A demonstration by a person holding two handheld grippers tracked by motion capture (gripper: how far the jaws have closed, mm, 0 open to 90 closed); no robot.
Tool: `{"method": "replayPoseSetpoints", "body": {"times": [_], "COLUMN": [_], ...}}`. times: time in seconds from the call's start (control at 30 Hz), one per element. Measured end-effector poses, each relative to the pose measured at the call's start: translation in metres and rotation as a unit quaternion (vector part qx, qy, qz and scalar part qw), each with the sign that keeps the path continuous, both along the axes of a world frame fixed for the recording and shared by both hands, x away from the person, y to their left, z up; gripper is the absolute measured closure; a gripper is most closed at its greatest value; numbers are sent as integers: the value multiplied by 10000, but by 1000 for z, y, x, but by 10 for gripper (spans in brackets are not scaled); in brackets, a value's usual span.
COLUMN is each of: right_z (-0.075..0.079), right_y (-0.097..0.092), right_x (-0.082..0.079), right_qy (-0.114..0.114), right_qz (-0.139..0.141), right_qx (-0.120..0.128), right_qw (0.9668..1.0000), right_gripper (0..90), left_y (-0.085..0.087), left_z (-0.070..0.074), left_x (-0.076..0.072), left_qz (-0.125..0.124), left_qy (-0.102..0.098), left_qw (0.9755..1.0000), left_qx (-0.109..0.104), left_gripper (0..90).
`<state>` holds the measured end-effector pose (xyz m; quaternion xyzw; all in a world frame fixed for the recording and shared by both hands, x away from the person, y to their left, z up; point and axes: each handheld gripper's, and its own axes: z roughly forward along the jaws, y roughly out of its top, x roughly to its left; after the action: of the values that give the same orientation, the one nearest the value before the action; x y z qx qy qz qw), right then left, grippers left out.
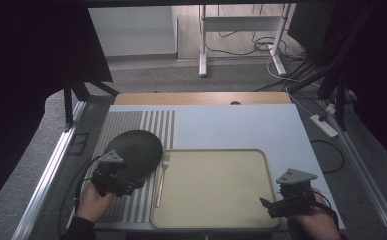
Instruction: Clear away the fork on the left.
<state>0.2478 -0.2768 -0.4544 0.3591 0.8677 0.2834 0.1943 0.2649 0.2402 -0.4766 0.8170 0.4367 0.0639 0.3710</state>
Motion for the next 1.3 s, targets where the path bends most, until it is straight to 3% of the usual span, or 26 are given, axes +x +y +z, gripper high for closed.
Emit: {"method": "replayPoseSetpoints", "body": {"times": [0.2, 0.83, 1.07, 1.17, 1.3], "right_z": [0, 1, 1, 1, 1], "right_y": [0, -1, -2, -3, -3], "right_x": [0, 0, 1, 0, 0], "right_qy": [5, 5, 9, 20, 25], "right_qz": [5, -87, -134, -157, -162], "right_qx": [-12, 16, 99, 108, 109], "right_qw": [10000, 10000, 9999, 9998, 9998], "right_gripper": [0, 0, 0, 0, 0], "left_y": [7, 33, 38, 40, 43], "left_z": [-2, -5, -6, -8, -7], "left_x": [-7, -36, -45, -49, -53], "left_qz": [164, 424, 479, 554, 593], "left_qy": [107, 142, 170, 206, 183], "left_qw": [9998, 9989, 9987, 9982, 9981], "left_qx": [-20, -120, -52, 85, 31], "left_gripper": [0, 0, 0, 0, 0]}}
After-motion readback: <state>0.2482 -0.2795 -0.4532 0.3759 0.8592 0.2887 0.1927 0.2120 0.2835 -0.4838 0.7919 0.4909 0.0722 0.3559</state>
